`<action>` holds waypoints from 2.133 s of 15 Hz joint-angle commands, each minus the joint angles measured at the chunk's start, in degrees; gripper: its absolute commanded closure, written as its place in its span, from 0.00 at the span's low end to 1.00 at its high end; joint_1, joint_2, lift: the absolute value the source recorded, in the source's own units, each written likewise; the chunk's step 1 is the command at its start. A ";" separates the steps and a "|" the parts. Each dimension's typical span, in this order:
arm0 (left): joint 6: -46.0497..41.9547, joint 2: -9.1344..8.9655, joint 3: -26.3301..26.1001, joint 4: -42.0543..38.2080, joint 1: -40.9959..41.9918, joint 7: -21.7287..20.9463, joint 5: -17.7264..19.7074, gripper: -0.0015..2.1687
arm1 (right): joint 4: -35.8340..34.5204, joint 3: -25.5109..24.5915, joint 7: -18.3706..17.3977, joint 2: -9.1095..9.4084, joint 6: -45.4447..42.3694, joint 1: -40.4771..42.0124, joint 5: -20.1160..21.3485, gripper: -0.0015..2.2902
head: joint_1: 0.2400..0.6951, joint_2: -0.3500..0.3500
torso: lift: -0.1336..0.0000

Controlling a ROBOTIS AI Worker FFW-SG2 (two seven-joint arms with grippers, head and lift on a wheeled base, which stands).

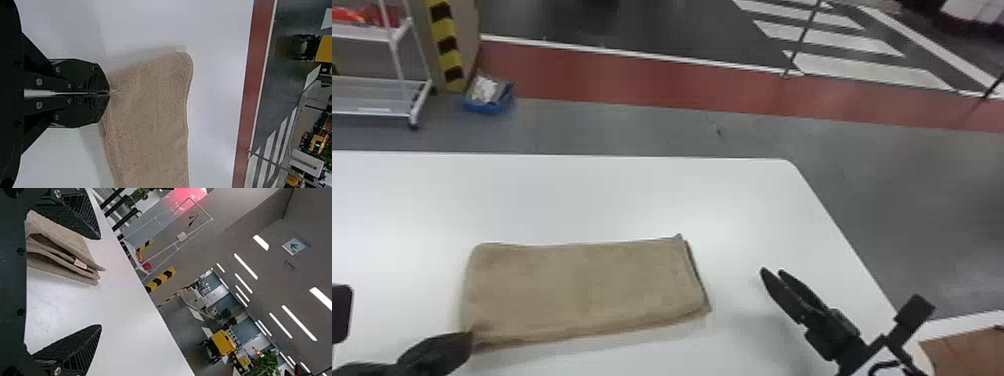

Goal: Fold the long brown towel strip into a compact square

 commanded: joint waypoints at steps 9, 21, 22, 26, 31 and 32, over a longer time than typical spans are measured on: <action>-17.58 0.07 -8.23 7.84 -7.65 -3.05 -5.74 0.05 | -4.91 4.55 -5.62 0.80 0.03 -0.28 1.70 0.05 | 1.00 0.19 | 0.07; -26.72 0.07 -18.86 21.99 -14.86 -1.64 -11.89 0.83 | -11.50 11.84 -18.80 0.89 4.07 -0.63 6.80 0.05 | 1.00 0.11 | 0.07; -26.72 0.15 -18.86 21.99 -14.86 -1.64 -12.42 0.83 | -13.69 12.90 -21.35 0.89 6.71 -0.45 7.50 0.08 | 1.00 0.14 | 0.07; -25.67 0.33 -18.78 21.99 -15.03 -1.64 -13.04 0.83 | -22.75 16.59 -32.86 0.80 21.82 -0.28 13.13 0.14 | 1.00 0.19 | 0.07; -25.31 0.51 -18.86 21.99 -15.12 -1.99 -12.95 0.83 | -25.65 20.37 -41.13 0.71 39.75 -5.90 17.79 0.14 | 1.00 0.21 | 0.07; -25.14 0.68 -18.78 21.99 -15.21 -1.99 -12.95 0.83 | -25.12 20.90 -41.39 0.71 40.81 -7.31 18.31 0.14 | 1.00 0.21 | 0.07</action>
